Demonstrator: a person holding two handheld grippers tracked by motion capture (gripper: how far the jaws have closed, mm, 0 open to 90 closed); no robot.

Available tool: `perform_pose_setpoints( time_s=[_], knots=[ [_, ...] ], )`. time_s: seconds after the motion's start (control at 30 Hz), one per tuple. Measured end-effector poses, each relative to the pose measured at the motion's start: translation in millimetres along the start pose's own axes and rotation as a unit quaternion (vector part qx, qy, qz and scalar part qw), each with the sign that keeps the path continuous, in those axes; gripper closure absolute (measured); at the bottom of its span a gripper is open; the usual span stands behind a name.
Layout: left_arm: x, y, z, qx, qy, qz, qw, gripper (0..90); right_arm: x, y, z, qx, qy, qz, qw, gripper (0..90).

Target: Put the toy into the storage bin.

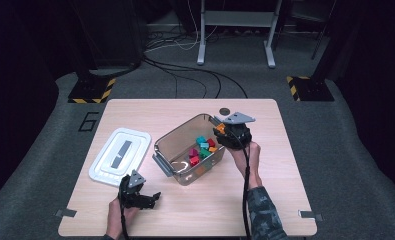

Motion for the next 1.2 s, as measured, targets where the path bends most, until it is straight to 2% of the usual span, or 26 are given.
perform_pose_setpoints(
  time_s=[0.17, 0.3, 0.53, 0.73, 1.1, 1.2],
  knots=[
    [0.2, 0.0, 0.1, 0.0, 0.0, 0.001, 1.0, 3.5, 1.1, -3.5, 0.3, -0.005, -0.001, -0.012, 0.9999, 24.9],
    [0.1, 0.0, 0.1, 0.0, 0.0, 0.0, 1.0, 3.5, 3.1, -6.4, 7.5, 0.005, 0.0, -0.017, 0.9998, 14.5],
    [0.1, 0.0, 0.0, 0.0, 0.0, 0.0, 1.0, 3.5, 10.0, -18.6, 22.6, 0.014, 0.0, -0.03, 0.9994, 9.1],
    [0.1, 0.0, 0.0, 0.0, 0.0, 0.0, 1.0, 3.5, 18.0, -39.0, 32.6, 0.015, -0.007, -0.046, 0.9988, 6.6],
    [0.0, 0.1, 0.1, 0.0, 0.0, -0.001, 1.0, 3.5, 37.0, -93.5, 44.0, -0.001, -0.027, -0.081, 0.9964, 3.9],
    [-0.2, 0.1, 0.1, 0.0, 0.001, -0.002, 1.0, 3.5, 39.5, -110.8, 43.2, -0.014, -0.03, -0.087, 0.9957, 2.9]
  ],
)
Point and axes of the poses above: each handheld gripper's, and its own axes: z roughly backward along the jaws, y roughly out of its top, x roughly to its right, the point moved 10 cm from there along -z, roughly forward along the jaws, and after that the axes turned 3 degrees about -z, right-handed, at the moved point
